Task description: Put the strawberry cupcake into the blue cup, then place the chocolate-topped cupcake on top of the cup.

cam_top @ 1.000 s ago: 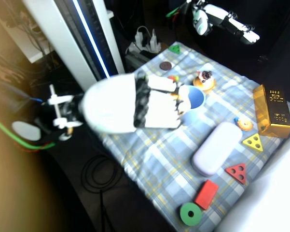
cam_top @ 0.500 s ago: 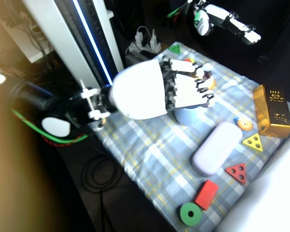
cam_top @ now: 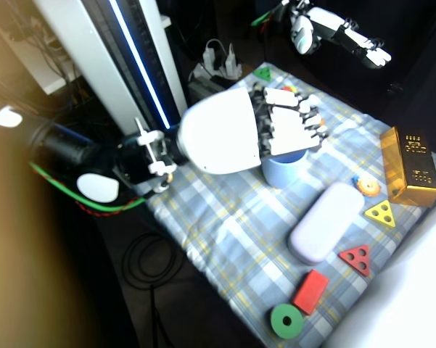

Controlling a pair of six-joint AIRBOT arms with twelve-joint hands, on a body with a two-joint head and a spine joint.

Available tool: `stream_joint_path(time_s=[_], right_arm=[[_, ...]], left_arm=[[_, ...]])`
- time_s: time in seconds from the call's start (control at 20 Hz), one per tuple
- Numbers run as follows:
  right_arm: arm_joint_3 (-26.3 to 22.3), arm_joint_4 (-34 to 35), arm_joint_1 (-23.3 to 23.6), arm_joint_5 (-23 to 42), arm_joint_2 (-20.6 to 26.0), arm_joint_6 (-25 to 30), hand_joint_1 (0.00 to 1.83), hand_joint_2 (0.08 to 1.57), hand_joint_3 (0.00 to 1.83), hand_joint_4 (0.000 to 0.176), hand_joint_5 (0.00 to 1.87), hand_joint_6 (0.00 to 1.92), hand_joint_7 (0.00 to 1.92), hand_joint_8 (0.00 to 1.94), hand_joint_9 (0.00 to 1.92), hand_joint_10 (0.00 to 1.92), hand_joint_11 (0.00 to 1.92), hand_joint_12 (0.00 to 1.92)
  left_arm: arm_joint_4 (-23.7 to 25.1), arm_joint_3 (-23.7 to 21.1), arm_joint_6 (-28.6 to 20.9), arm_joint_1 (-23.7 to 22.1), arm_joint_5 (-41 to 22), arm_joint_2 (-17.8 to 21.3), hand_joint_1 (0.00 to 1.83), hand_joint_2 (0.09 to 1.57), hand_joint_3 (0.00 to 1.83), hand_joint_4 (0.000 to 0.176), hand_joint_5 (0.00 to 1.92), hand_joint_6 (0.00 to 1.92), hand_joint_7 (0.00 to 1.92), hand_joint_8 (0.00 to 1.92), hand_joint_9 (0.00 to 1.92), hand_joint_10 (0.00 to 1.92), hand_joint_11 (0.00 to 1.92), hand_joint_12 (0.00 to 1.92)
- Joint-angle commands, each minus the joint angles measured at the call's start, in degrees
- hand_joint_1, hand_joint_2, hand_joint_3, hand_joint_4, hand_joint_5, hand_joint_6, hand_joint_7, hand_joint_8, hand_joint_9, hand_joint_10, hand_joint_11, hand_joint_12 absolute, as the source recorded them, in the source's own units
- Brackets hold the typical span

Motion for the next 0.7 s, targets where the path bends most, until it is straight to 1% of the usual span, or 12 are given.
stream_joint_path(time_s=[0.0, 0.05, 0.1, 0.15, 0.2, 0.25, 0.3, 0.35, 0.5, 0.55, 0.6, 0.65], right_arm=[[0.2, 2.1, 1.1, 6.7, -0.1, 0.6, 1.08, 1.12, 0.00, 0.009, 0.99, 0.96, 0.90, 0.05, 0.74, 0.00, 0.22, 1.00], [0.2, 2.1, 1.1, 6.6, -0.1, 0.6, 1.06, 1.12, 0.00, 0.039, 0.97, 1.00, 0.88, 0.02, 0.72, 0.00, 0.22, 1.00], [0.2, 2.1, 1.1, 6.6, -0.1, 0.6, 1.02, 1.14, 0.00, 0.094, 0.92, 1.06, 0.85, 0.01, 0.73, 0.00, 0.25, 0.99], [0.2, 2.1, 1.1, 6.6, -0.1, 0.6, 0.91, 1.11, 0.00, 0.000, 0.80, 0.41, 0.72, 0.00, 0.63, 0.00, 0.17, 0.99], [0.2, 2.1, 1.1, 6.6, -0.1, 0.6, 0.91, 1.10, 0.00, 0.000, 0.80, 0.13, 0.67, 0.00, 0.58, 0.00, 0.12, 1.02], [0.3, 2.1, 1.1, 6.5, -0.1, 0.6, 0.90, 1.08, 0.00, 0.000, 0.75, 0.04, 0.60, 0.00, 0.47, 0.00, 0.02, 1.04], [0.3, 2.1, 1.1, 6.5, -0.1, 0.6, 0.89, 1.10, 0.00, 0.000, 0.66, 0.01, 0.65, 0.00, 0.58, 0.02, 0.19, 0.95], [0.3, 2.1, 1.1, 6.5, -0.1, 0.6, 0.91, 1.10, 0.00, 0.000, 0.63, 0.00, 0.66, 0.00, 0.63, 0.01, 0.29, 0.89], [0.3, 2.1, 1.1, 6.4, -0.1, 0.6, 0.90, 1.02, 0.00, 0.000, 0.41, 0.00, 0.45, 0.00, 0.43, 0.00, 0.25, 0.47], [0.3, 2.1, 1.1, 6.4, 0.0, 0.6, 0.91, 1.01, 0.00, 0.017, 0.39, 0.00, 0.43, 0.00, 0.40, 0.00, 0.23, 0.44], [0.3, 2.1, 1.1, 6.4, 0.0, 0.6, 0.90, 1.00, 0.00, 0.040, 0.35, 0.00, 0.41, 0.00, 0.37, 0.00, 0.21, 0.42], [0.3, 2.1, 1.1, 6.4, 0.0, 0.6, 0.89, 1.00, 0.00, 0.050, 0.33, 0.00, 0.40, 0.00, 0.36, 0.00, 0.20, 0.41]], left_arm=[[2.4, 0.3, -0.3, -0.6, -6.5, 0.5, 0.00, 0.86, 0.00, 0.024, 0.20, 0.00, 0.14, 0.00, 0.01, 0.00, 0.00, 0.00], [2.4, 0.3, -0.3, -0.6, -6.5, 0.5, 0.00, 0.86, 0.00, 0.032, 0.20, 0.00, 0.14, 0.00, 0.01, 0.00, 0.00, 0.00], [2.4, 0.3, -0.3, -0.6, -6.5, 0.5, 0.00, 0.85, 0.00, 0.036, 0.20, 0.01, 0.14, 0.00, 0.00, 0.00, 0.00, 0.00], [2.4, 0.3, -0.3, -0.6, -6.5, 0.5, 0.00, 0.85, 0.00, 0.038, 0.20, 0.00, 0.14, 0.00, 0.00, 0.00, 0.00, 0.00], [2.4, 0.3, -0.3, -0.6, -6.5, 0.5, 0.00, 0.84, 0.00, 0.044, 0.19, 0.00, 0.14, 0.00, 0.01, 0.00, 0.00, 0.00], [2.4, 0.3, -0.3, -0.6, -6.5, 0.5, 0.00, 0.85, 0.00, 0.037, 0.19, 0.00, 0.14, 0.00, 0.01, 0.00, 0.00, 0.00], [2.4, 0.3, -0.3, -0.6, -6.5, 0.5, 0.00, 0.87, 0.00, 0.020, 0.19, 0.00, 0.14, 0.00, 0.01, 0.00, 0.00, 0.00], [2.4, 0.3, -0.3, -0.6, -6.5, 0.5, 0.00, 0.86, 0.00, 0.040, 0.18, 0.00, 0.12, 0.00, 0.00, 0.00, 0.00, 0.00], [2.4, 0.3, -0.3, -0.6, -6.6, 0.5, 0.00, 0.87, 0.00, 0.035, 0.19, 0.01, 0.13, 0.00, 0.00, 0.00, 0.00, 0.00], [2.4, 0.3, -0.3, -0.6, -6.6, 0.5, 0.00, 0.87, 0.00, 0.041, 0.18, 0.00, 0.12, 0.00, 0.00, 0.00, 0.00, 0.00], [2.4, 0.3, -0.3, -0.6, -6.6, 0.5, 0.00, 0.87, 0.00, 0.037, 0.20, 0.01, 0.13, 0.01, 0.01, 0.00, 0.00, 0.00], [2.4, 0.3, -0.3, -0.6, -6.6, 0.5, 0.00, 0.87, 0.00, 0.037, 0.19, 0.00, 0.13, 0.00, 0.00, 0.00, 0.00, 0.00]])
